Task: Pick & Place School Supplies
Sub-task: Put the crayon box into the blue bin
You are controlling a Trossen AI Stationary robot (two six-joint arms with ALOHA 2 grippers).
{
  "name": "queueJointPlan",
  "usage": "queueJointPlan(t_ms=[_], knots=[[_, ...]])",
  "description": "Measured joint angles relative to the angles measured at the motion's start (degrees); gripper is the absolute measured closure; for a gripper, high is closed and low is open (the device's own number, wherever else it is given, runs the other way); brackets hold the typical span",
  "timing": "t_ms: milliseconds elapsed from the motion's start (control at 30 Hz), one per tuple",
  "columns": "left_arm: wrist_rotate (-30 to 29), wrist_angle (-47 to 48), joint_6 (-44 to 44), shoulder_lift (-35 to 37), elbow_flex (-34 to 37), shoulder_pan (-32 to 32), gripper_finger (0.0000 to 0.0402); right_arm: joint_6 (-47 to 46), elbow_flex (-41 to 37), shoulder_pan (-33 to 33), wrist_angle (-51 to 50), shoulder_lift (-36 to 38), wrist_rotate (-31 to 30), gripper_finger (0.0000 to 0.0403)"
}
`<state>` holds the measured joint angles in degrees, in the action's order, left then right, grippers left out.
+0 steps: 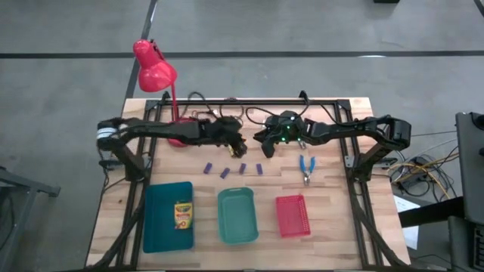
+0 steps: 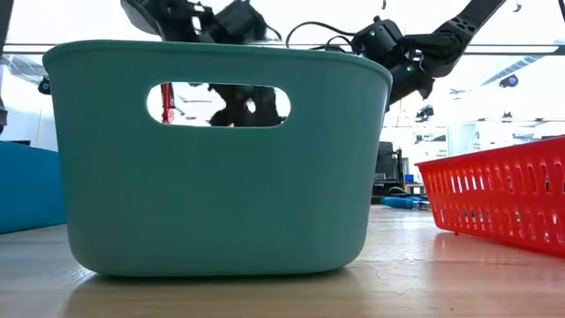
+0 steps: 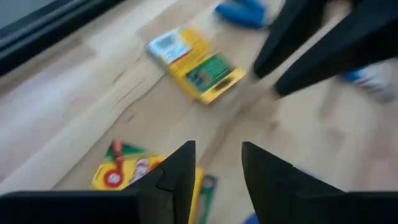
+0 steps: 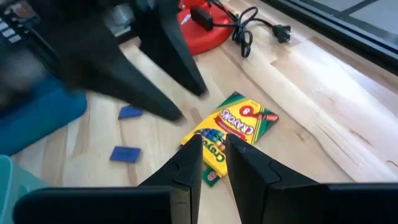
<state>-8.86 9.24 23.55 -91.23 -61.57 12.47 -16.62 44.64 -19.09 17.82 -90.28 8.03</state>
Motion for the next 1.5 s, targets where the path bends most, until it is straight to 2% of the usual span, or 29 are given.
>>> queueJointPlan(t_ms=[133,233,367,500,667,900,1000,1100,1233,1367,1500], knots=[[1.9,1.6,2.1,7.9,-0.2,-0.3,0.0266,0.3,-0.1,0.0,-1.2,0.0,0.0,0.0335],[1.1,6.9,5.7,12.2,0.0,-0.2,0.0266,0.4,-0.2,0.0,-1.2,-0.4,-0.1,0.0335],[1.0,14.1,11.0,13.8,0.3,-0.1,0.0266,1.5,-0.1,0.0,-0.2,-1.6,-0.3,0.0335],[1.8,12.9,14.1,13.4,4.3,-0.5,0.0266,2.0,-0.1,0.1,3.6,-4.0,-0.4,0.0335],[5.2,-1.1,15.0,12.3,15.5,-0.6,0.0266,1.2,0.7,0.1,5.6,-6.9,-0.2,0.0335],[5.8,-33.8,19.0,12.5,33.0,0.4,0.0266,1.2,3.0,0.1,5.5,-10.0,0.1,0.0335],[5.8,-43.3,20.2,12.5,38.2,1.0,0.0266,1.3,4.7,0.1,5.5,-11.9,1.1,0.0335],[5.9,-46.6,22.8,12.5,40.6,1.8,0.0266,4.2,6.7,0.1,5.6,-14.5,4.1,0.0335],[5.8,-46.4,23.4,12.5,41.7,2.4,0.0266,5.8,8.0,0.1,7.9,-18.3,4.5,0.0335],[5.8,-46.6,23.2,12.5,41.7,2.4,0.0266,3.5,8.3,-0.1,14.9,-21.8,4.5,0.0335],[5.8,-46.6,23.0,12.5,41.7,2.4,0.0266,2.2,8.9,-0.1,16.2,-24.9,4.0,0.0335]])
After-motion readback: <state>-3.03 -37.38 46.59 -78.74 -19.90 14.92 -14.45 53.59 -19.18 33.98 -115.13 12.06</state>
